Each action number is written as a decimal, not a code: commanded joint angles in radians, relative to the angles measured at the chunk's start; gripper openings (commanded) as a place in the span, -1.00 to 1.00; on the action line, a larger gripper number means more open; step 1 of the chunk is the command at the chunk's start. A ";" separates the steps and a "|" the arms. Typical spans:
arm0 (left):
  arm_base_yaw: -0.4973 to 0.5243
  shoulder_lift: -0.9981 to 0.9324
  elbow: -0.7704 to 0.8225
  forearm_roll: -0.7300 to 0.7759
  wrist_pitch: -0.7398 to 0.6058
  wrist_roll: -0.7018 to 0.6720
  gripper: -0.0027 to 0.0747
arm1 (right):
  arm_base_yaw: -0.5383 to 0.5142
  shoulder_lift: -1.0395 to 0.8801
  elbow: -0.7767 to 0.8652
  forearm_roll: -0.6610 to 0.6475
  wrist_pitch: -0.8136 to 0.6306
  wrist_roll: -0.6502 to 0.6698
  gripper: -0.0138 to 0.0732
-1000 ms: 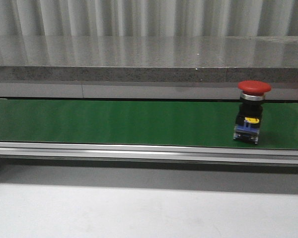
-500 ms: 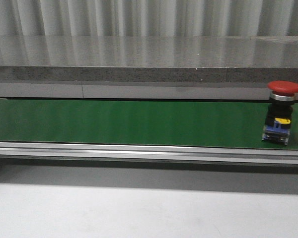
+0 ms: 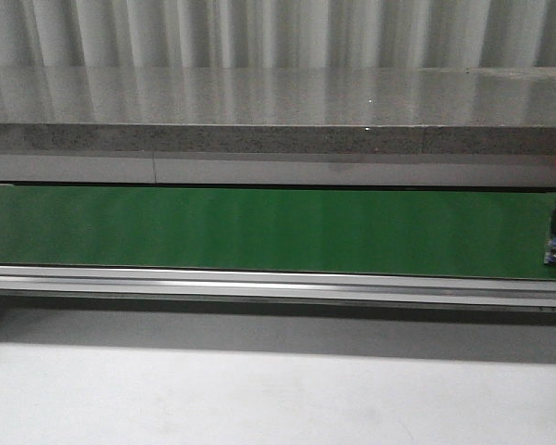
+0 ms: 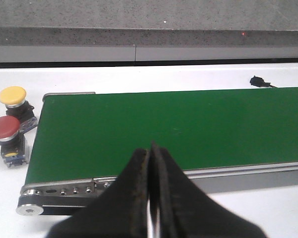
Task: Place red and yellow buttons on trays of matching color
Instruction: 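Grasp the red button at the belt end with the right gripper, then lower the red button into the red tray and open the right gripper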
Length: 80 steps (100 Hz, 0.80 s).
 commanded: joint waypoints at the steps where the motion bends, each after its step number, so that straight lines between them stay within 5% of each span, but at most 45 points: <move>1: -0.009 0.003 -0.027 -0.017 -0.065 0.001 -0.98 | 0.005 0.012 -0.028 0.025 -0.061 -0.030 0.68; 24: -0.009 0.003 -0.027 -0.017 -0.065 0.001 -0.98 | 0.005 0.099 -0.028 0.014 -0.211 -0.030 0.58; 44: -0.009 0.003 -0.027 -0.017 -0.065 0.001 -0.98 | 0.005 0.119 -0.028 0.000 -0.196 -0.029 -0.36; 53: -0.009 0.003 -0.027 -0.017 -0.065 0.001 -0.98 | 0.005 0.117 -0.028 0.000 -0.212 -0.028 -0.59; 80: -0.009 0.003 -0.027 -0.017 -0.065 0.001 -0.98 | -0.112 0.086 -0.032 -0.002 -0.344 0.058 -0.62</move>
